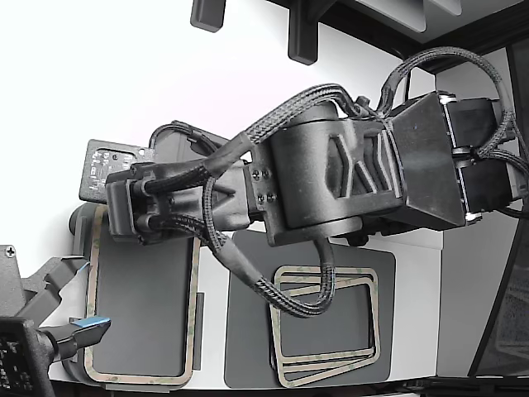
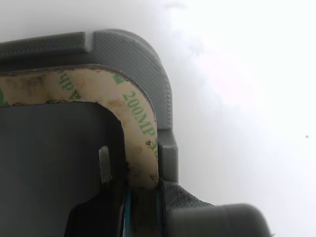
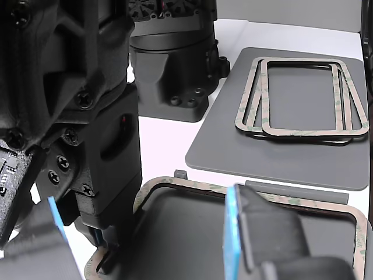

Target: Move top rectangular frame to the holder.

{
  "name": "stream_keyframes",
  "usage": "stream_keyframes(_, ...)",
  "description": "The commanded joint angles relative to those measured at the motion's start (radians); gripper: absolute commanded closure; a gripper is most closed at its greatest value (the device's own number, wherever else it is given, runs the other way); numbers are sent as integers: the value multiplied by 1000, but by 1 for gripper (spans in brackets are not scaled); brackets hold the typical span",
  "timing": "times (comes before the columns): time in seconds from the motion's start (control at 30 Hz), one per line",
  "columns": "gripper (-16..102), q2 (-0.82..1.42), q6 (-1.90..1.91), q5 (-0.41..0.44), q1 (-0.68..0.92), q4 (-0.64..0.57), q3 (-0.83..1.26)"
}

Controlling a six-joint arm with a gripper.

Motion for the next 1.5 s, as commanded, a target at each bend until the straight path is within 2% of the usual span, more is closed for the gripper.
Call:
stream_keyframes(0.0,97,38,6,0,-17,-9,-15)
stream_keyframes(1.1,97,40,-8,-6,-20,-11,-2)
stream_keyframes(1.23,92,40,-9,-6,-20,-12,-2)
stream_keyframes(1.37,95,37,-9,-8,-17,-12,-6)
stream_keyframes(1.47,92,37,-9,-11,-17,-12,-6)
